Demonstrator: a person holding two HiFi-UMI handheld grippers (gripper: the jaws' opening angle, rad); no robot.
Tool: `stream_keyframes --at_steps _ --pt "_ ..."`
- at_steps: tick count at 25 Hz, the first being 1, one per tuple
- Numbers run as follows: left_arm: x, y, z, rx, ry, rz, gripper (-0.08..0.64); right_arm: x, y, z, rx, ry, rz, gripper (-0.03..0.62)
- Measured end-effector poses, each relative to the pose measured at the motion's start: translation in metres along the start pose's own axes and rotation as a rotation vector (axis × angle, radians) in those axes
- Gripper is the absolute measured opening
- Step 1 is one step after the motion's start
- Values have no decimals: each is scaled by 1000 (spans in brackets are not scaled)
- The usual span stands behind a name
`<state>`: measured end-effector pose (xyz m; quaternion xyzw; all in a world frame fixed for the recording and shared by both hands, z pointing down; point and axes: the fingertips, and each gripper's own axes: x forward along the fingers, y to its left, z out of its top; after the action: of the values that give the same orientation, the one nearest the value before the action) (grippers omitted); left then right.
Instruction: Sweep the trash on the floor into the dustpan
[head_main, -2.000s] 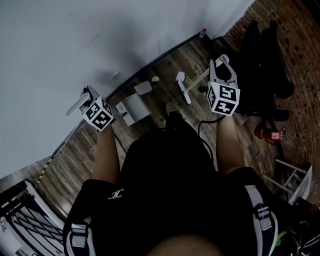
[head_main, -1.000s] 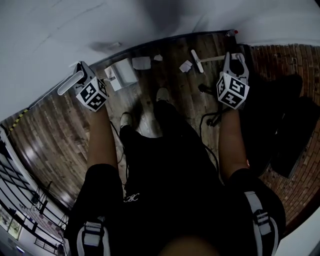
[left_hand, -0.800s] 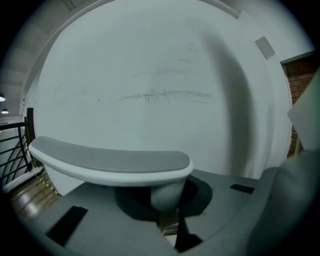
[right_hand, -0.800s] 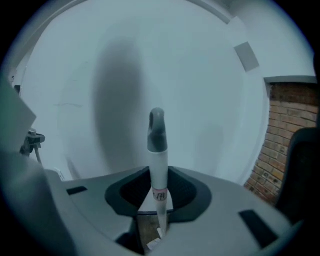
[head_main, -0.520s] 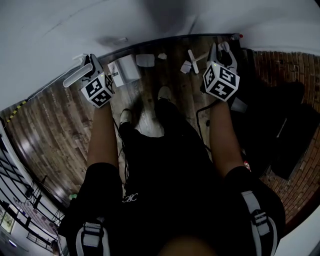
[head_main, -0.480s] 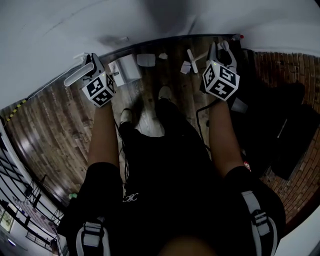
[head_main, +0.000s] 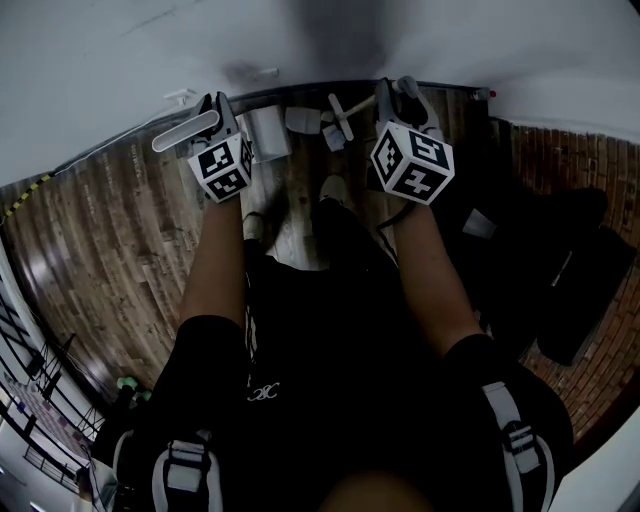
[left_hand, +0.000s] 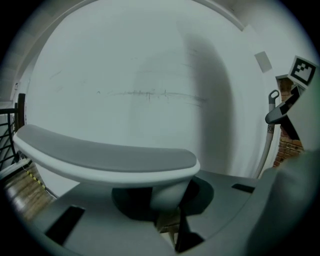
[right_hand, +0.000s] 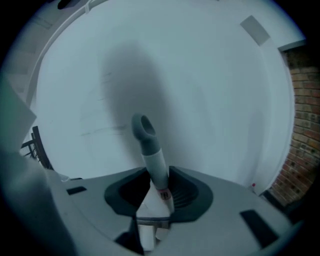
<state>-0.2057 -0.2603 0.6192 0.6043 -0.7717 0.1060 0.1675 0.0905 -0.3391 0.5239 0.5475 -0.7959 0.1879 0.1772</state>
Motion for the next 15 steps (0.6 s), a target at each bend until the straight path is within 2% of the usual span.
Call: stream_keyframes --at_steps 9,15 --pt "1 -4 -1 -19 6 -37 63 8 71 3 147 33 168 126" --pt "2 3 -2 -20 14 -51 63 5 79 5 227 37 195 120"
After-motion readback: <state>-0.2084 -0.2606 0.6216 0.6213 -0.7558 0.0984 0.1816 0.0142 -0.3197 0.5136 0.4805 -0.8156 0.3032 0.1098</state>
